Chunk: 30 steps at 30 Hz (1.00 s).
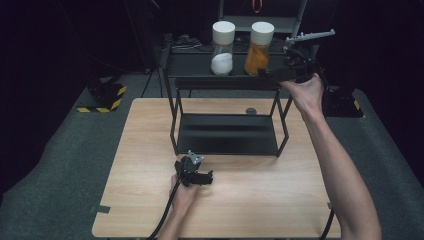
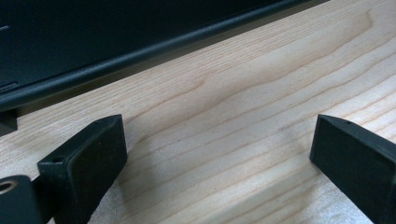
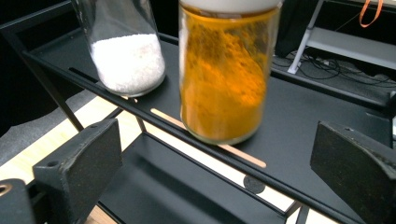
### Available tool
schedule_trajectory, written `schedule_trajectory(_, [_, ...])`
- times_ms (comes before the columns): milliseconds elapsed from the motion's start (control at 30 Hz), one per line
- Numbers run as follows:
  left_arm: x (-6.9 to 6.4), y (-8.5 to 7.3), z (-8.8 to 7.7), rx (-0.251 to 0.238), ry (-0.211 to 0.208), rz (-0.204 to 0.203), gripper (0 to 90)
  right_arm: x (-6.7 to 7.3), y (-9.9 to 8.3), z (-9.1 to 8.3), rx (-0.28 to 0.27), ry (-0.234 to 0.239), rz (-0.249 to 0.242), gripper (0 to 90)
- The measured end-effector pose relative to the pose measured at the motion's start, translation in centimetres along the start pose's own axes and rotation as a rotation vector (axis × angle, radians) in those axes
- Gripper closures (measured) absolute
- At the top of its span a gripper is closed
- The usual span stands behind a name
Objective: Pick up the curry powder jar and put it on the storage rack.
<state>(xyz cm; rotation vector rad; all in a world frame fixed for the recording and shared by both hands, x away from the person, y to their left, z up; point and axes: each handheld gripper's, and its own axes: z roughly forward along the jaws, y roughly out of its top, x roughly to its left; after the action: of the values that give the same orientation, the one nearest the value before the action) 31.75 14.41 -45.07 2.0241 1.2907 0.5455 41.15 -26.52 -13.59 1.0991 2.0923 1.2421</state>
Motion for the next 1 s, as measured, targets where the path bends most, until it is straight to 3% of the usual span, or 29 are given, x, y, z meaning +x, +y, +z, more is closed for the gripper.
schedule_trajectory(267, [0.0,0.0,0.0,0.001,-0.002,0.000,3.6,-0.4,-1.7,-0.7,-0.030,-0.003,0.014,1.2])
schedule_trajectory(1000, [-0.1,0.0,0.0,0.000,0.004,-0.007,3.2,-0.8,-4.7,-1.3,-0.041,0.000,0.004,1.6])
